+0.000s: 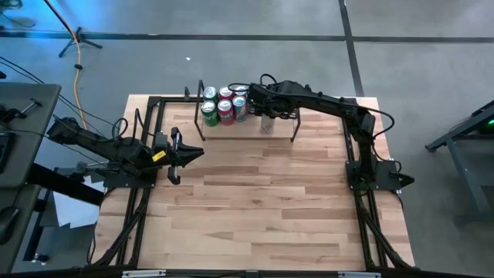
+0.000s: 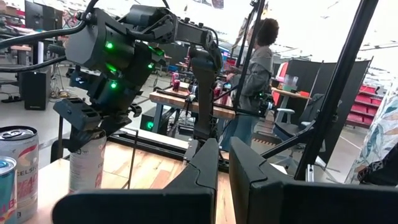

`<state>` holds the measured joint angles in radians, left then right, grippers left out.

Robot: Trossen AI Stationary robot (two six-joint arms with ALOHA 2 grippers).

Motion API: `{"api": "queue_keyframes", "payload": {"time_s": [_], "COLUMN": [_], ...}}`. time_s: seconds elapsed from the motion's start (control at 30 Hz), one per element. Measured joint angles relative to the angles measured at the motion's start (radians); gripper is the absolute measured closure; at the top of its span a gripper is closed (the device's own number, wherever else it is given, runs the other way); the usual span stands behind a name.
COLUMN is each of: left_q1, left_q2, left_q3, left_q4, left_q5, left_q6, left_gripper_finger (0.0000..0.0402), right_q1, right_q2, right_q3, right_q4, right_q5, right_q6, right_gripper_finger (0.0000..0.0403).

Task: Place canned beverage on shelf
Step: Put the white pink soda can on the shelf aligned with the white pink soda can

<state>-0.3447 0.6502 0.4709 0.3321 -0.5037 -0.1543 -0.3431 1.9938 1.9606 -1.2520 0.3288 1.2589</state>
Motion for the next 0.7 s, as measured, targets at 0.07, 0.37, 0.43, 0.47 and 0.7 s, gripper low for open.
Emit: {"api": "queue_keyframes", "payload": {"time_s": [0.07, 0.37, 0.43, 0.47, 0.7], "left_q1": [0.000, 0.000, 0.000, 0.000, 0.000], "left_q2": [0.000, 0.000, 0.000, 0.000, 0.000], "left_q3": [0.000, 0.000, 0.000, 0.000, 0.000], "left_q4": [0.000, -0.006, -0.006, -0.007, -0.007], "left_q5": [0.000, 0.000, 0.000, 0.000, 0.000], "left_q6": [0.000, 0.000, 0.000, 0.000, 0.000], "left_gripper_finger": [0.0401, 0.0401, 0.0401, 0.0401, 0.0401], "right_q1": [0.000, -0.024, -0.031, -0.034, -0.070], "right_q2": [0.000, -0.004, -0.004, -0.004, -0.004], "right_q3": [0.000, 0.039, 0.061, 0.075, 0.198], "right_q4": [0.000, -0.037, -0.053, -0.055, -0.093], "right_q5": [0.000, -0.009, -0.011, -0.011, -0.017], "right_q6": [-0.001, -0.116, -0.154, -0.168, -0.304], "right_gripper_finger": [0.0107, 0.0105, 0.0105, 0.0105, 0.0105]}}
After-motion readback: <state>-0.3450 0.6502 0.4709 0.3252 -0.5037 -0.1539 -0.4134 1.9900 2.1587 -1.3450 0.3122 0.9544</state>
